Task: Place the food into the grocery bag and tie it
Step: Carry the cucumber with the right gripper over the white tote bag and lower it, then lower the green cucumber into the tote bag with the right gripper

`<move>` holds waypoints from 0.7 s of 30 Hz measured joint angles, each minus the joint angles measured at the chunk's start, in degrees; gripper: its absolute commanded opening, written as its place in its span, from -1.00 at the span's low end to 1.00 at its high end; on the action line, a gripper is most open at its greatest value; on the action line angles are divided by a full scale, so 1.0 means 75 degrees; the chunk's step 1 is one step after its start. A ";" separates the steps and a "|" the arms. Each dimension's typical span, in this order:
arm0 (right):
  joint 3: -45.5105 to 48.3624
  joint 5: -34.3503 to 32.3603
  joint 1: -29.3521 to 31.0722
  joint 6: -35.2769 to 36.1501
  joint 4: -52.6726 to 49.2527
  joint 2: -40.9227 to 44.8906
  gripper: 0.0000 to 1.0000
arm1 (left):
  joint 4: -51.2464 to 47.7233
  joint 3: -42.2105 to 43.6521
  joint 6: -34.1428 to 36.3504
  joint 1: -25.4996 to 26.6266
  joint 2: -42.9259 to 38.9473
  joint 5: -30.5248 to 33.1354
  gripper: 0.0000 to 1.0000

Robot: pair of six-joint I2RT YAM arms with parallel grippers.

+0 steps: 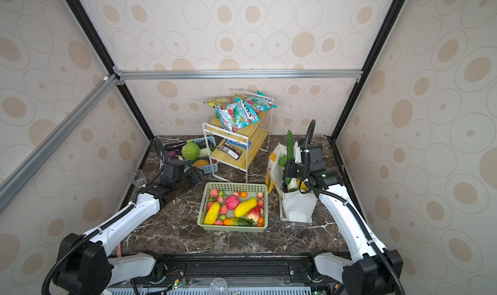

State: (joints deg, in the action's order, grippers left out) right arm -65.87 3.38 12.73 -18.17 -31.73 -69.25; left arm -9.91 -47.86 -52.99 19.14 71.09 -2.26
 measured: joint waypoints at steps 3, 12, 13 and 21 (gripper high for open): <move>0.0047 -0.0219 0.0000 0.0029 -0.0003 -0.0201 -0.56 | 0.0000 0.0000 0.0003 -0.0003 0.0000 0.0000 0.27; 0.0574 -0.0417 0.0000 0.0184 0.0015 -0.0233 -0.53 | 0.0044 0.0003 0.0006 -0.0003 0.0003 -0.0003 0.27; 0.0656 -0.0358 0.0000 0.0219 0.0064 -0.0207 -0.53 | 0.0058 0.0006 0.0006 -0.0003 0.0003 -0.0003 0.27; 0.0988 0.0216 0.0000 0.0434 0.0143 -0.0079 -0.52 | 0.0166 0.0122 0.0003 -0.0003 0.0003 -0.0003 0.27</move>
State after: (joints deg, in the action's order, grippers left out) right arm -58.46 4.99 12.73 -14.92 -30.65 -69.84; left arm -8.67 -46.94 -52.97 19.11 71.11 -2.28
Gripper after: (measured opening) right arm 0.285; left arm 0.635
